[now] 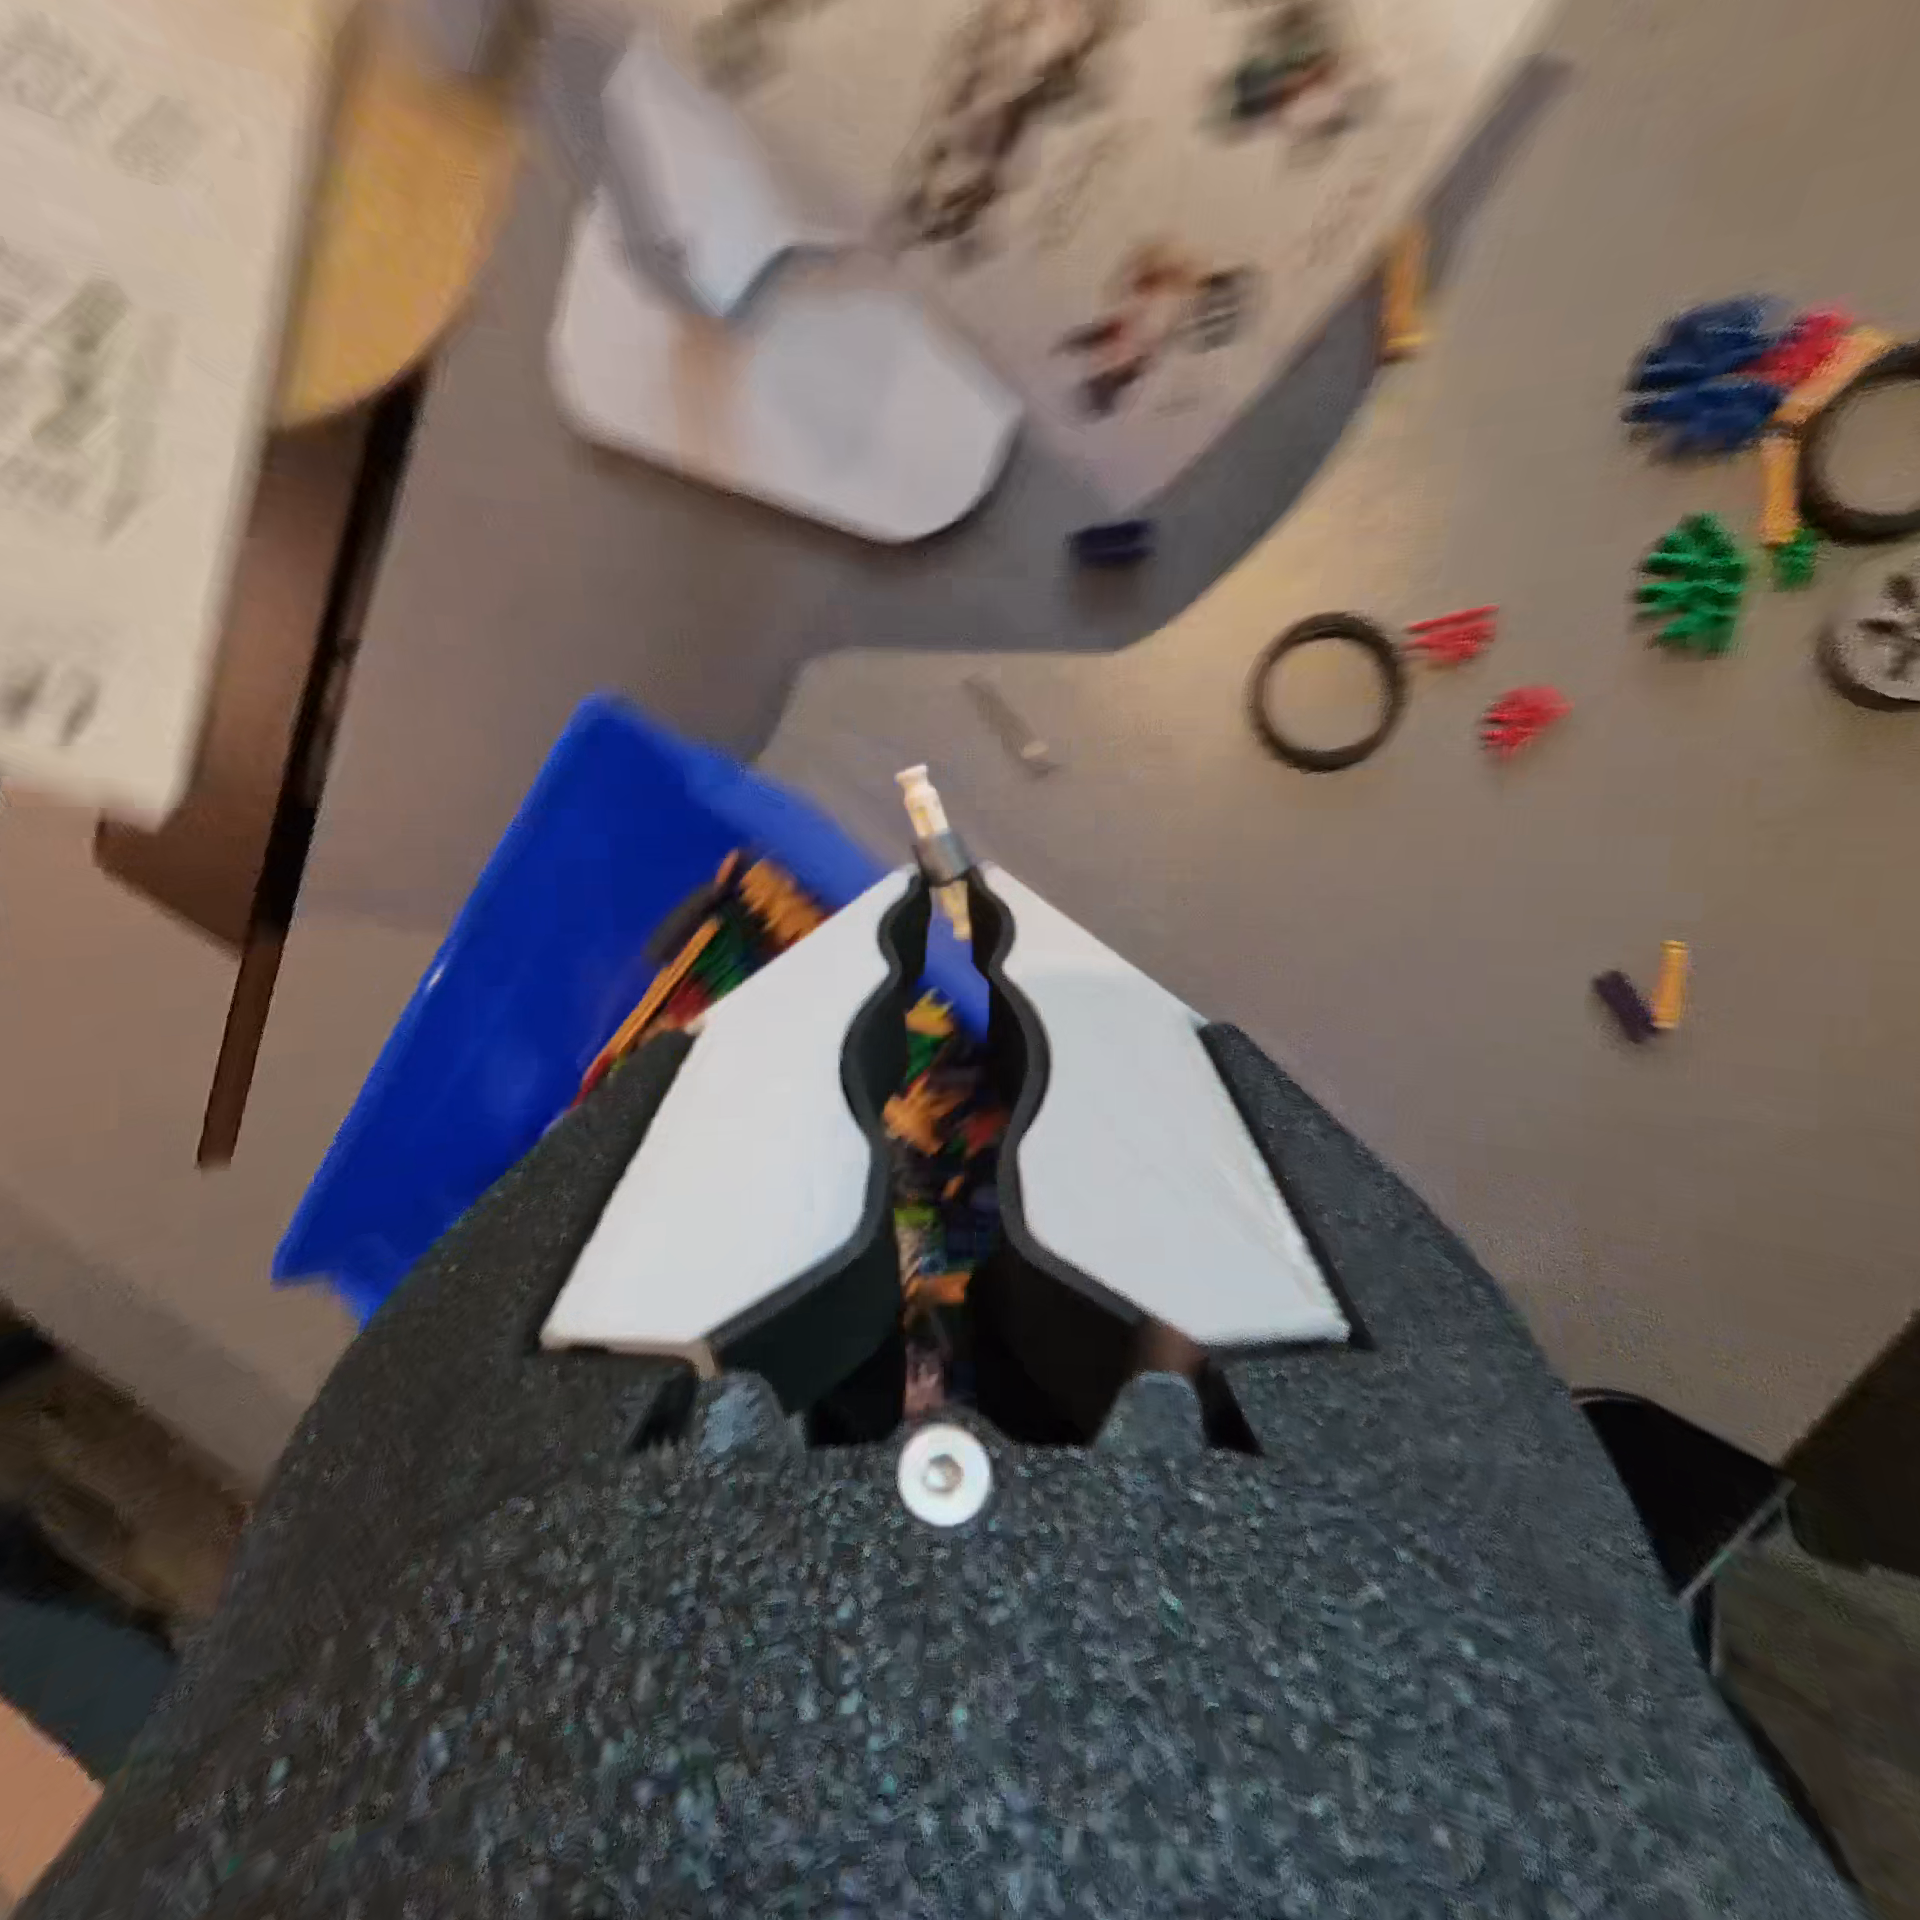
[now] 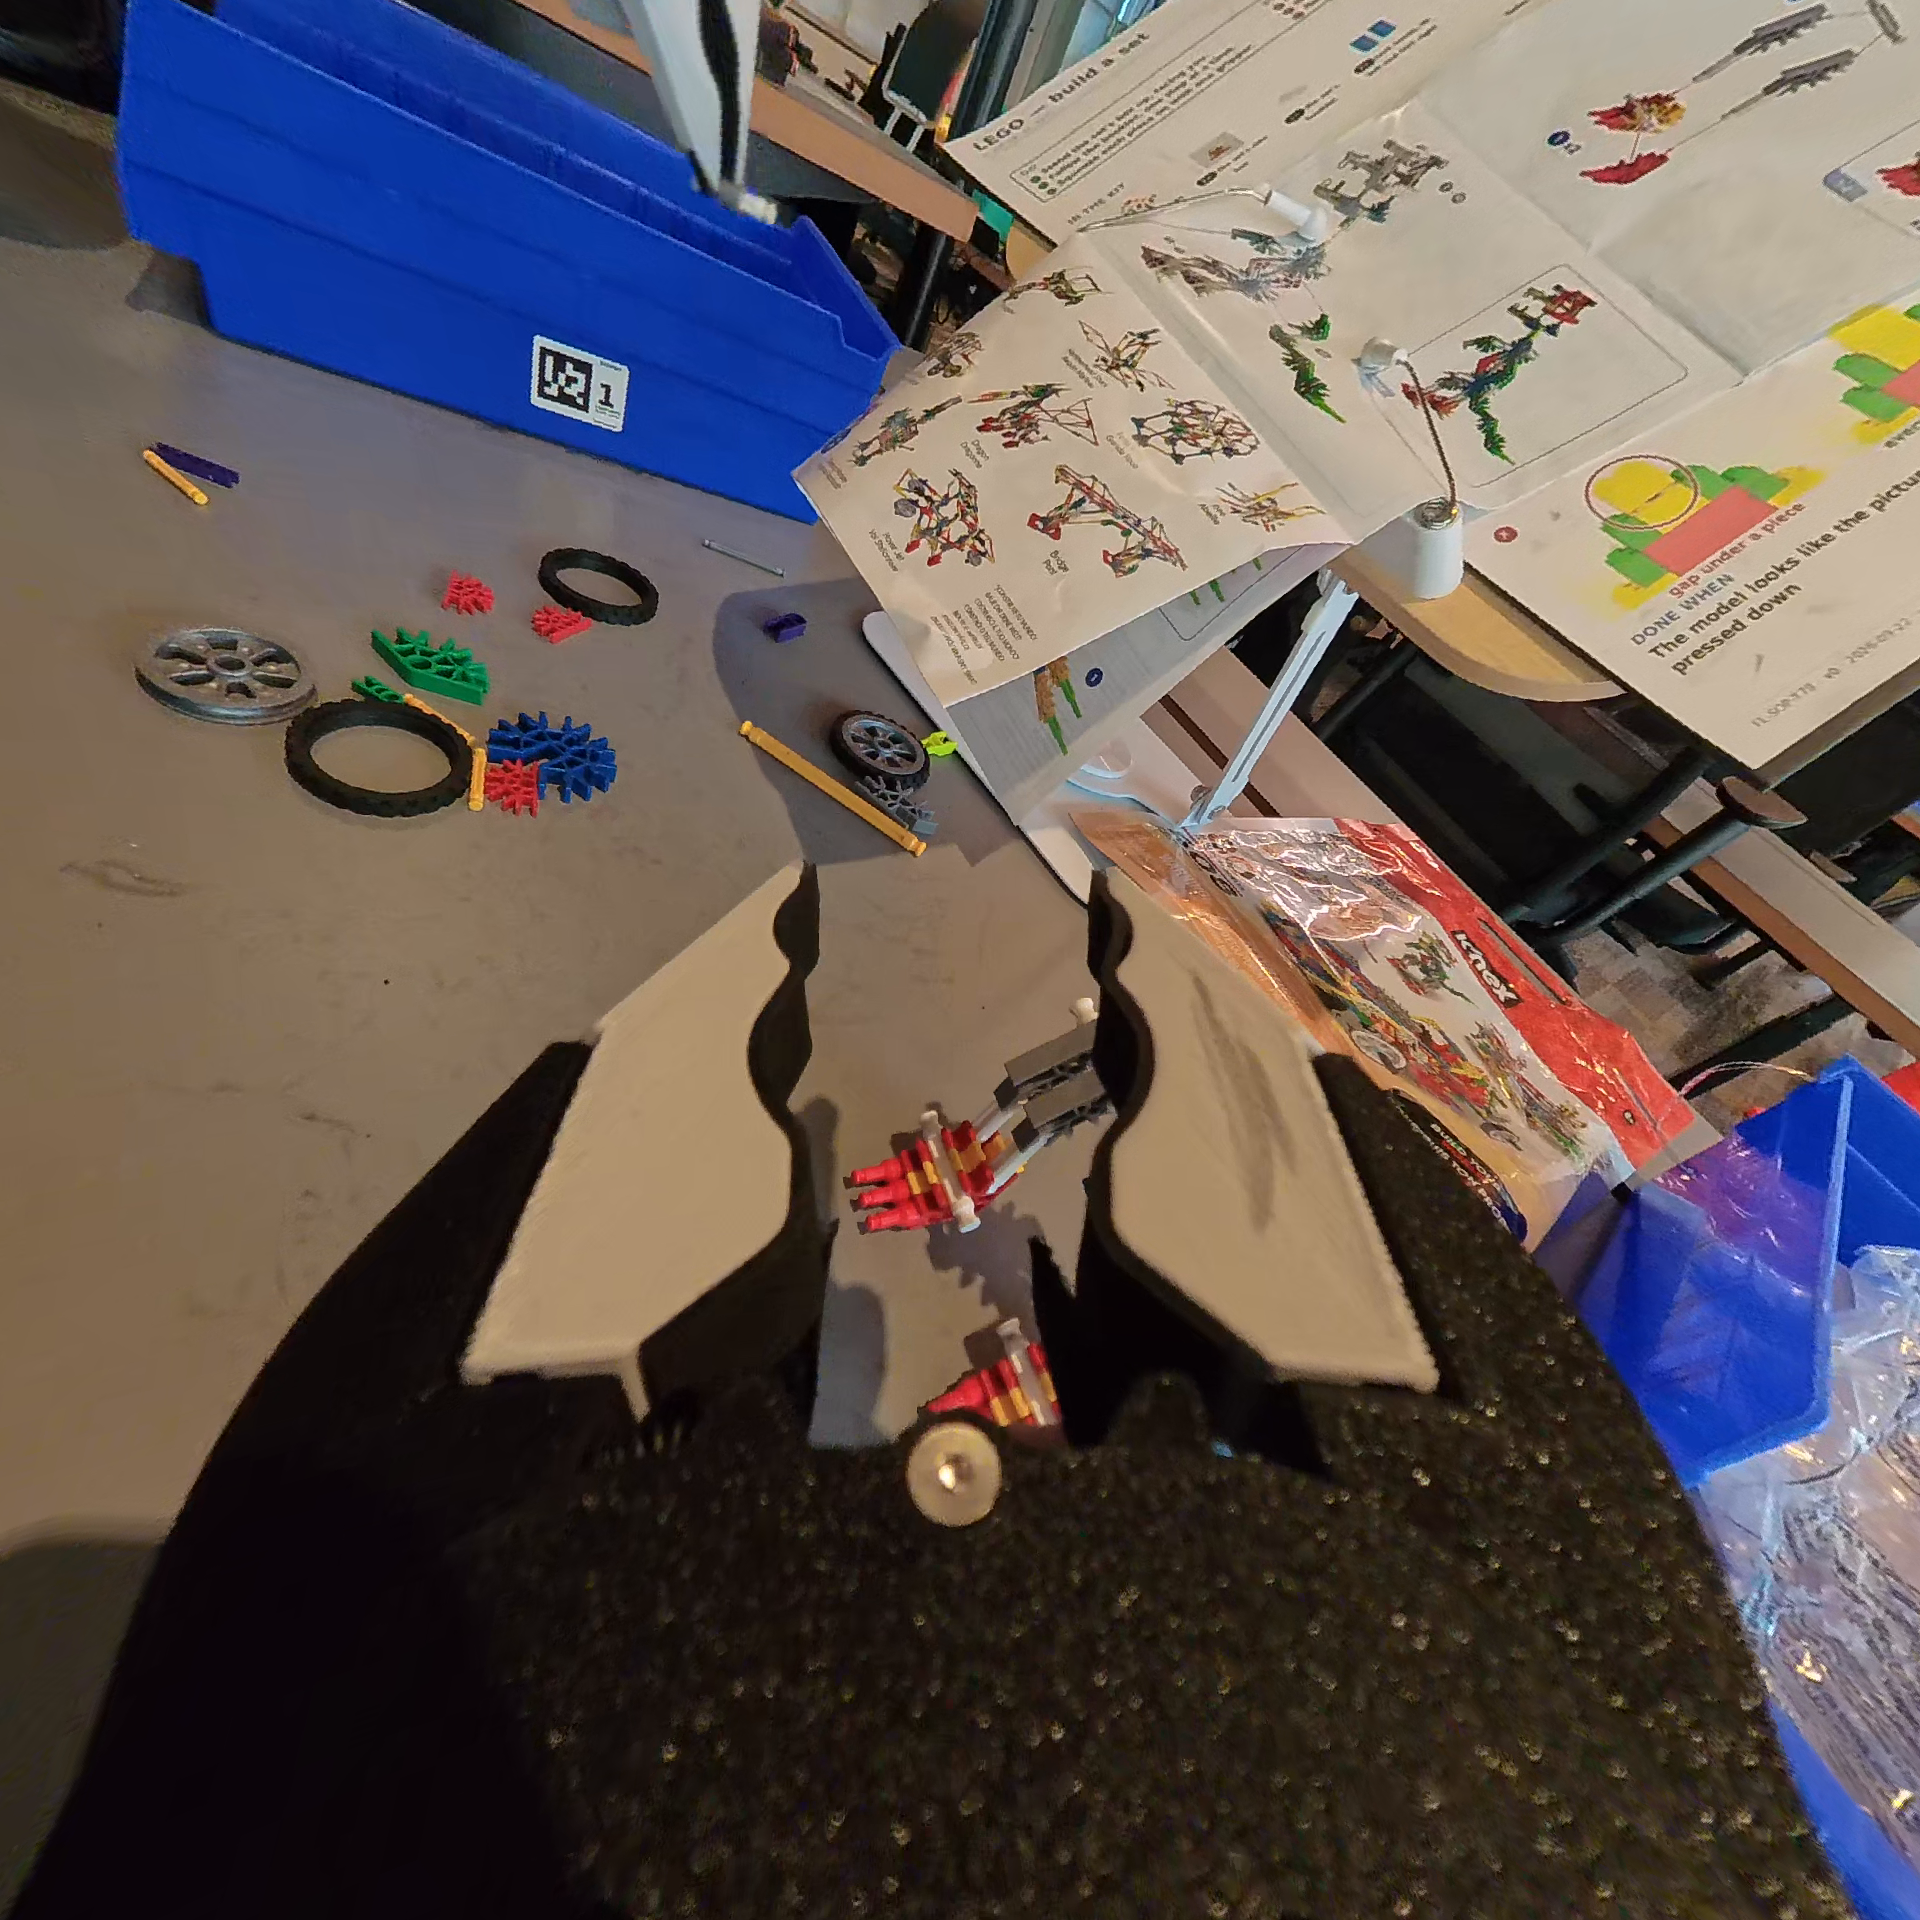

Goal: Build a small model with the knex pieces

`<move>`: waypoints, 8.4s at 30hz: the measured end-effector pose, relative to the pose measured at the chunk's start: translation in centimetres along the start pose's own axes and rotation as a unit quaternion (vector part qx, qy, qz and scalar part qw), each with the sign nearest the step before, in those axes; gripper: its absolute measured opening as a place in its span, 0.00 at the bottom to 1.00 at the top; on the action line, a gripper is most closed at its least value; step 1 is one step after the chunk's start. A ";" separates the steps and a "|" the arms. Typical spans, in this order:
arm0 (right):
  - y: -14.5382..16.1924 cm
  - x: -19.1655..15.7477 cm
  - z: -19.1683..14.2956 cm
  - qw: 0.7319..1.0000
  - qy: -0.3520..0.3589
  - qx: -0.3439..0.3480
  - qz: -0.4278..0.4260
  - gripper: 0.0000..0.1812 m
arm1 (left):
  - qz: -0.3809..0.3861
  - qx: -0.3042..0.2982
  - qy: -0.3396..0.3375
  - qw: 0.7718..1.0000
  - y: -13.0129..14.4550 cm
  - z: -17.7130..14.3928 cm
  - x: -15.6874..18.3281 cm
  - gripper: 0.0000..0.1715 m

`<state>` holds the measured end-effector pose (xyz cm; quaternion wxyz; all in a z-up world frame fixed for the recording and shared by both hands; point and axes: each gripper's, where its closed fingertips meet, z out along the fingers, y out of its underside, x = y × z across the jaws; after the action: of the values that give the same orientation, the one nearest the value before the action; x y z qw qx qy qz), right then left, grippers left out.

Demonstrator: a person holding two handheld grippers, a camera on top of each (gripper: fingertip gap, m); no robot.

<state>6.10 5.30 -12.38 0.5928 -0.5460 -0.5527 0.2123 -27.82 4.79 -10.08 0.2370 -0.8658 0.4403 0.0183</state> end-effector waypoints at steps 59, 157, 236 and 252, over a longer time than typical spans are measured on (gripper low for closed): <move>4.3 1.2 1.4 0.997 0.006 -0.058 0.046 0.28 | 0.001 -0.216 0.027 0.976 20.7 2.0 -2.8 0.22; 4.0 0.9 1.2 0.997 0.015 -0.075 0.000 0.27 | 0.061 0.066 0.114 0.989 -1.7 1.7 13.1 0.12; 5.0 0.9 1.5 0.996 0.013 -0.089 0.007 0.27 | -0.109 -0.021 0.004 0.994 13.8 6.1 -4.0 0.03; 4.5 0.9 1.3 0.997 0.015 -0.082 0.002 0.27 | 0.171 0.043 0.130 0.976 -2.3 4.5 17.8 0.03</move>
<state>6.79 8.01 -16.22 0.5538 -0.5967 -0.5585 0.1589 -14.37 -5.52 -17.41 0.2078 -0.7620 0.6090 -0.0731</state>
